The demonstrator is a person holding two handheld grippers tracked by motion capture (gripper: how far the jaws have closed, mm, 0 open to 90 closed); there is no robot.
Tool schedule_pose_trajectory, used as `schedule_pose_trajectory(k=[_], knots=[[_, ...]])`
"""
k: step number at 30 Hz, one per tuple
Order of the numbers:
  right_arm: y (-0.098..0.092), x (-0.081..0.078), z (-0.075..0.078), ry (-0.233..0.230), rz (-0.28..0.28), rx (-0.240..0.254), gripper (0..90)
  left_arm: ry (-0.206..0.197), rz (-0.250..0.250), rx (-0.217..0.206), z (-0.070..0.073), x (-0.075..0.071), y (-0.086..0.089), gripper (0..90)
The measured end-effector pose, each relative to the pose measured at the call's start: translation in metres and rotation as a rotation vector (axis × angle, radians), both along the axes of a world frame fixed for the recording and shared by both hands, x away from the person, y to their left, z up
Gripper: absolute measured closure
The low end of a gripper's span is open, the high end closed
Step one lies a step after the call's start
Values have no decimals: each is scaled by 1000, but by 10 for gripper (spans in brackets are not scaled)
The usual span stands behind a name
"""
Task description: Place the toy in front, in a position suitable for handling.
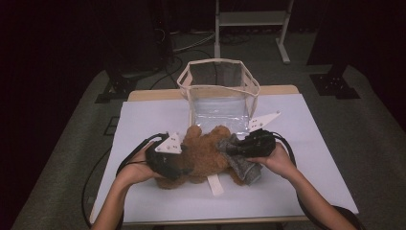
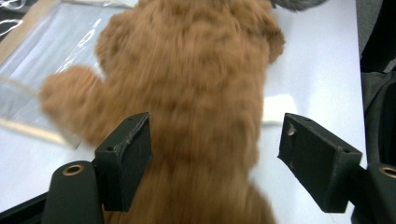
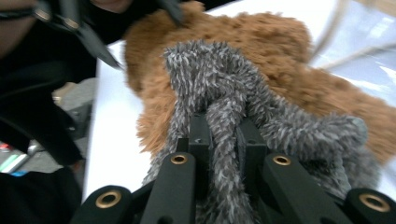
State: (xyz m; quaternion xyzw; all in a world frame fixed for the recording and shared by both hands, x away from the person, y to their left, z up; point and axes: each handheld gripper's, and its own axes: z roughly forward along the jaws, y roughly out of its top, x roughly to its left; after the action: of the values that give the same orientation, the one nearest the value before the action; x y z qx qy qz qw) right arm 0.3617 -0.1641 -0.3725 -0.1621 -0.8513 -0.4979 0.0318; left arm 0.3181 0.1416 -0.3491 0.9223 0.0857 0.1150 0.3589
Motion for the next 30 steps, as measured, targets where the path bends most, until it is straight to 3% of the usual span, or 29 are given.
schedule_pose_trajectory(k=[3, 8, 14, 20, 23, 25, 30], knots=[[0, -5, 2, -18, 7, -4, 790, -6, -11, -10, -1, 1, -10, 225], [-12, 1, -2, -2, -24, 10, 790, -30, -22, -21, 0, 4, -21, 185], [-24, 6, -4, 8, -64, 24, 789, -59, -11, 23, -8, 15, -37, 122], [-34, 10, -5, 12, -93, 34, 787, -107, 5, 142, -18, 27, -54, 99], [-38, 12, -7, 21, -104, 38, 786, -99, 19, 180, -20, 35, -61, 104], [-39, 12, -9, 23, -107, 41, 785, -88, 23, 202, -18, 37, -64, 142], [-45, 13, -15, 37, -120, 56, 783, -61, 60, 232, -14, 35, -70, 437]])
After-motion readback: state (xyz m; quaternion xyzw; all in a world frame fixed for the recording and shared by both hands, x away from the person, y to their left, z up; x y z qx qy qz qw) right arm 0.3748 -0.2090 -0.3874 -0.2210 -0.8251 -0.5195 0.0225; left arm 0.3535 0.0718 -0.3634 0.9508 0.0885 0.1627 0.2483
